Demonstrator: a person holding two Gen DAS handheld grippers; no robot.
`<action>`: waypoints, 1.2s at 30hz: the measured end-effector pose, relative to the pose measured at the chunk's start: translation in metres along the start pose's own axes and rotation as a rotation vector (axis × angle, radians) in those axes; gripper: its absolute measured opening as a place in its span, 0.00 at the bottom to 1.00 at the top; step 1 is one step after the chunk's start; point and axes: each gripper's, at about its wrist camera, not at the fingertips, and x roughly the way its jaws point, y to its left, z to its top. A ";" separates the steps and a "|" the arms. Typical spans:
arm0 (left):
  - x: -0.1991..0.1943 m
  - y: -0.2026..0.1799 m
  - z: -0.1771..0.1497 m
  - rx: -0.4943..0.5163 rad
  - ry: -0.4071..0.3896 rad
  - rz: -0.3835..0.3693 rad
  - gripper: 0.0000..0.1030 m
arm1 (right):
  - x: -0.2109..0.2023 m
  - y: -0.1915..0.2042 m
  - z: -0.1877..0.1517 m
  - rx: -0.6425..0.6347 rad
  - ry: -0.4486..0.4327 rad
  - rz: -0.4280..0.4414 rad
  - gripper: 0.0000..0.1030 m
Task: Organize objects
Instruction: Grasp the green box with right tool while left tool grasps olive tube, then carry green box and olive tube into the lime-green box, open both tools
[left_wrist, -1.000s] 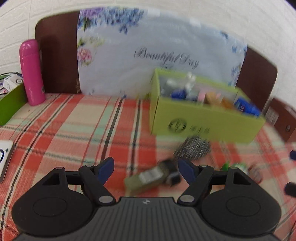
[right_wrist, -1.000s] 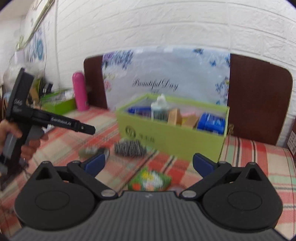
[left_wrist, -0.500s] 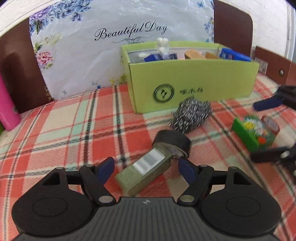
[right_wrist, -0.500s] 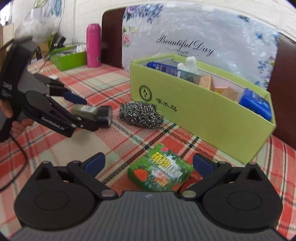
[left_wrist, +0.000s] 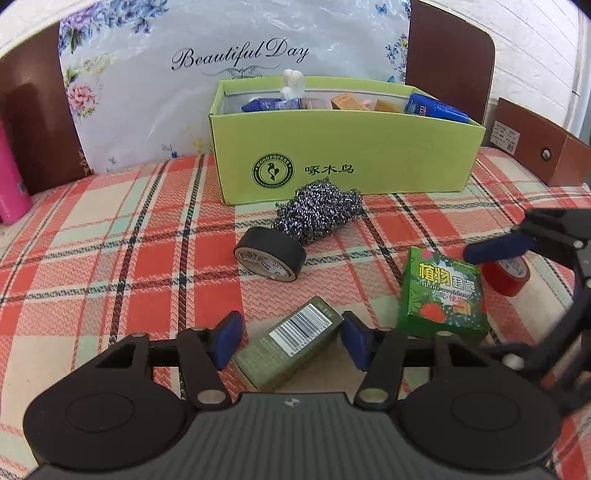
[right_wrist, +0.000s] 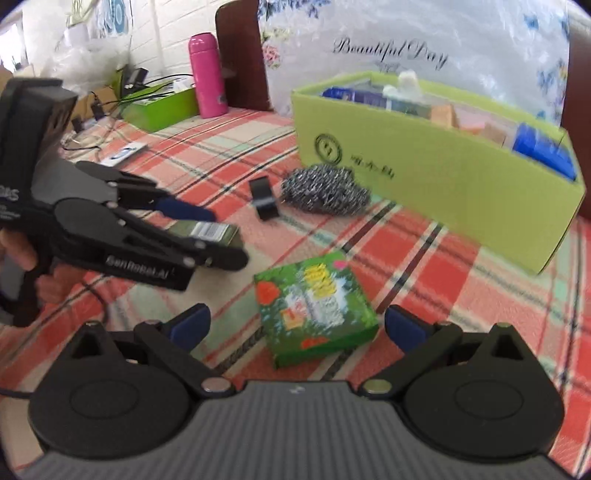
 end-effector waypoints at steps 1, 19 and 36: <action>0.000 0.000 0.000 -0.007 0.000 0.004 0.58 | 0.003 0.001 0.002 -0.008 -0.002 -0.027 0.88; -0.053 -0.006 0.121 -0.109 -0.286 -0.184 0.22 | -0.068 -0.025 0.050 0.055 -0.284 -0.144 0.65; 0.061 0.010 0.178 -0.164 -0.234 -0.094 0.73 | 0.010 -0.104 0.095 0.097 -0.342 -0.402 0.99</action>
